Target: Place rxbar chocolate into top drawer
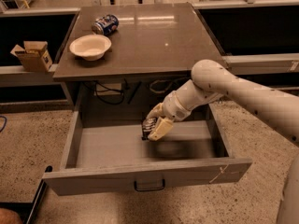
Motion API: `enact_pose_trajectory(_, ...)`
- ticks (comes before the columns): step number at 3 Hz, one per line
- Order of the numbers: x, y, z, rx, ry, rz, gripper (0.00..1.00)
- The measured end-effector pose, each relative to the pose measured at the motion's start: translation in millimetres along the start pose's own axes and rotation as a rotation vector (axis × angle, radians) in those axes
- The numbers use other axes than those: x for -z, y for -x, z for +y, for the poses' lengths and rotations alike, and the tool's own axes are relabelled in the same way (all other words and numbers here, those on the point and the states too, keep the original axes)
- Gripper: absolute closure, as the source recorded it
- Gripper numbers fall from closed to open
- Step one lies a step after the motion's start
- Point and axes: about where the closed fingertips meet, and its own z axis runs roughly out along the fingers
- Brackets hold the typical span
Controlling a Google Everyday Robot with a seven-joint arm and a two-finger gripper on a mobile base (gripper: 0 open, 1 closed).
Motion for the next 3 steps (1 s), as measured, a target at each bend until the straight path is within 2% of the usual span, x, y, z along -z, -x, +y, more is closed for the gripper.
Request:
enact_pose_trajectory(1, -0.1, 0.0, 0.0, 0.000, 0.000, 0.000, 0.12)
enact_pose_trajectory(2, -0.1, 0.0, 0.0, 0.000, 0.000, 0.000, 0.00)
enact_pose_trajectory(3, -0.1, 0.0, 0.0, 0.000, 0.000, 0.000, 0.00)
